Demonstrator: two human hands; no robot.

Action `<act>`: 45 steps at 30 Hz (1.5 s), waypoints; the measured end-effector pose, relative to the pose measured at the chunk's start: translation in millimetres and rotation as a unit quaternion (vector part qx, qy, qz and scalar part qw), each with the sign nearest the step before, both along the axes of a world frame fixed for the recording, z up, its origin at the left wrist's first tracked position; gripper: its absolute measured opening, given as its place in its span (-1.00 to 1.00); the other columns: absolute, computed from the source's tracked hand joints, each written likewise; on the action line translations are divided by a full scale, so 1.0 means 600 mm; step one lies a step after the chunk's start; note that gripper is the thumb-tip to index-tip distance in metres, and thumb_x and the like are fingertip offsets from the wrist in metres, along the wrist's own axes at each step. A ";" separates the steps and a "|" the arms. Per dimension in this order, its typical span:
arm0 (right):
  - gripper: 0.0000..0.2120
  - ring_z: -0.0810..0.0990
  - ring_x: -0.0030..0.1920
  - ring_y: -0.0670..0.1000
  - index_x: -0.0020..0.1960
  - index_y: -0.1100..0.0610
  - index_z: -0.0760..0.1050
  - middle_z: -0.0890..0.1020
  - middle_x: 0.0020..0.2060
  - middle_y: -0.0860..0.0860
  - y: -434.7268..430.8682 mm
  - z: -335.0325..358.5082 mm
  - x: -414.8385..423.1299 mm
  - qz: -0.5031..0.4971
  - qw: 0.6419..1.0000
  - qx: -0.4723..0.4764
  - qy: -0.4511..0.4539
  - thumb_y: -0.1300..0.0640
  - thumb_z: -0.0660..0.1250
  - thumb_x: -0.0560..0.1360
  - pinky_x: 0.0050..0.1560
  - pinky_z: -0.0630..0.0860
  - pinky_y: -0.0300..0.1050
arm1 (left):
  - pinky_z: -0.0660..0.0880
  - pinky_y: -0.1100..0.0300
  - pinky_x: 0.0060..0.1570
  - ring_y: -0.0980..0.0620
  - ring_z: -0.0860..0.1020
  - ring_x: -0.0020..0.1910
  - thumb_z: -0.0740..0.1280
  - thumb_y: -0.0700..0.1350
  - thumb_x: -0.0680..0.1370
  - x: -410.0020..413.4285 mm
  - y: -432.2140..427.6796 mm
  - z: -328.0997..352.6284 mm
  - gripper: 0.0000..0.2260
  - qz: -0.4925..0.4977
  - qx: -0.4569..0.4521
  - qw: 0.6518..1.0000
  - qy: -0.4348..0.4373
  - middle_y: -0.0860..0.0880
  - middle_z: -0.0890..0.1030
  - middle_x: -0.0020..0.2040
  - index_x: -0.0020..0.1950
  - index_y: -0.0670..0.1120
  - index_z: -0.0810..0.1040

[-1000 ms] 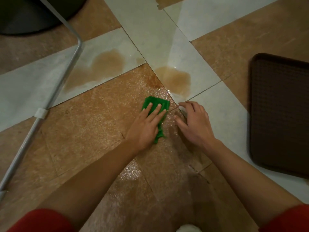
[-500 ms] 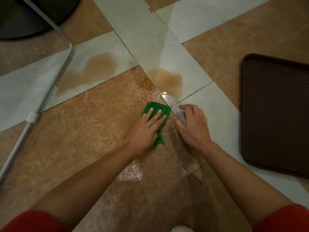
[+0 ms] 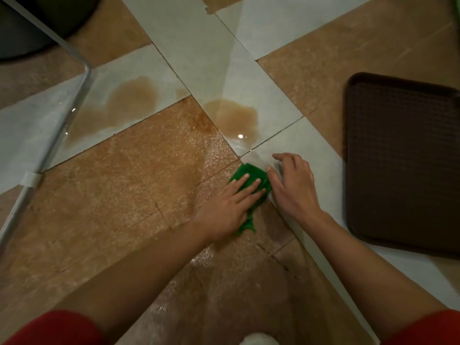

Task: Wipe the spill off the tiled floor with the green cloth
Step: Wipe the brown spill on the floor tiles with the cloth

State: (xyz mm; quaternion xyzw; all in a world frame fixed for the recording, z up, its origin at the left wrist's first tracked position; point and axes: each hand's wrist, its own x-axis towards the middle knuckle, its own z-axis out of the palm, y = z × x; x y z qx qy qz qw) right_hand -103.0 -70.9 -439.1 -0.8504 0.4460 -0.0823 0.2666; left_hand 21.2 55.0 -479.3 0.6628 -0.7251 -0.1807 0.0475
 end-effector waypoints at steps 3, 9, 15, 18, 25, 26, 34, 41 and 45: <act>-0.65 0.35 0.28 0.04 0.32 0.07 0.38 0.45 0.24 0.03 -0.004 0.000 -0.011 -0.005 1.000 -0.001 -0.008 -0.03 0.16 0.58 0.34 0.27 0.02 | 0.05 -0.06 0.45 -0.12 0.03 0.48 -0.06 0.02 0.55 0.035 -0.009 -0.003 -0.53 -0.023 -0.027 0.999 -0.014 -0.04 0.14 0.48 0.45 0.01 0.00; -0.63 0.34 0.28 0.05 0.31 0.10 0.39 0.44 0.24 0.05 -0.002 0.000 -0.010 -0.005 1.000 0.013 0.003 -0.05 0.14 0.58 0.31 0.23 -0.06 | -0.32 0.10 0.40 -0.01 -0.30 0.46 0.05 -0.04 0.60 -0.019 -0.063 0.012 -0.46 0.154 0.004 0.988 -0.018 -0.01 -0.12 0.54 0.51 -0.01 -0.14; -0.64 0.35 0.26 0.07 0.31 0.11 0.39 0.45 0.23 0.07 0.001 0.001 0.010 0.026 1.000 0.006 -0.015 0.01 0.17 0.57 0.28 0.28 -0.02 | -0.02 -0.03 0.46 -0.11 -0.07 0.48 -0.11 0.09 0.54 0.005 -0.045 0.010 -0.45 0.016 0.019 1.000 -0.002 -0.09 0.19 0.49 0.47 -0.10 0.20; -0.66 0.36 0.24 0.08 0.29 0.12 0.40 0.46 0.21 0.07 0.009 0.000 0.019 0.013 0.999 0.016 -0.042 0.02 0.18 0.56 0.24 0.33 0.01 | 0.21 -0.13 0.39 -0.23 0.20 0.44 0.02 0.08 0.54 0.027 -0.045 0.034 -0.48 -0.014 0.032 0.999 0.029 -0.15 0.39 0.38 0.38 -0.17 0.37; -0.57 0.25 0.35 0.07 0.38 0.10 0.34 0.38 0.34 0.05 0.061 -0.004 0.043 0.043 0.999 -0.002 0.018 -0.04 0.14 0.57 0.34 0.19 0.02 | 0.41 -0.06 0.25 -0.14 0.34 0.35 0.20 0.13 0.49 0.094 0.005 0.103 -0.51 0.103 0.024 0.994 -0.001 -0.06 0.50 0.29 0.36 -0.06 0.40; -0.50 0.19 0.40 0.09 0.43 0.10 0.27 0.31 0.40 0.07 0.064 -0.003 0.046 0.051 0.998 0.006 0.044 -0.08 0.13 0.56 0.40 0.13 0.04 | 0.43 -0.06 0.21 -0.17 0.40 0.29 0.20 0.11 0.47 0.100 0.008 0.109 -0.52 0.117 0.022 0.993 -0.001 -0.10 0.54 0.23 0.33 -0.09 0.44; -0.19 -0.34 0.48 0.19 0.52 0.13 -0.28 -0.24 0.52 0.12 0.063 -0.028 0.057 0.159 0.972 0.019 0.172 -0.28 0.03 0.54 0.43 -0.36 0.11 | 0.15 0.12 0.36 -0.06 0.27 0.35 0.34 -0.04 0.49 0.110 0.001 0.154 -0.50 0.188 -0.008 0.982 -0.015 -0.09 0.40 0.36 0.41 -0.06 0.32; -0.22 -0.34 0.48 0.18 0.52 0.12 -0.29 -0.26 0.51 0.10 0.000 -0.005 0.102 0.205 0.954 0.053 0.213 -0.12 0.14 0.57 0.44 -0.29 0.12 | 0.30 0.09 0.29 -0.06 0.31 0.31 0.34 -0.03 0.49 0.142 -0.017 0.180 -0.43 0.222 0.089 0.971 0.004 -0.11 0.38 0.35 0.45 -0.04 0.23; -0.22 -0.34 0.48 0.17 0.52 0.10 -0.31 -0.28 0.51 0.08 -0.035 -0.001 0.116 0.190 0.956 0.066 0.216 -0.09 0.16 0.57 0.44 -0.28 0.10 | 0.32 0.09 0.27 -0.07 0.34 0.31 0.35 -0.01 0.49 0.148 -0.039 0.180 -0.42 0.218 0.108 0.970 0.011 -0.09 0.37 0.35 0.45 -0.02 0.21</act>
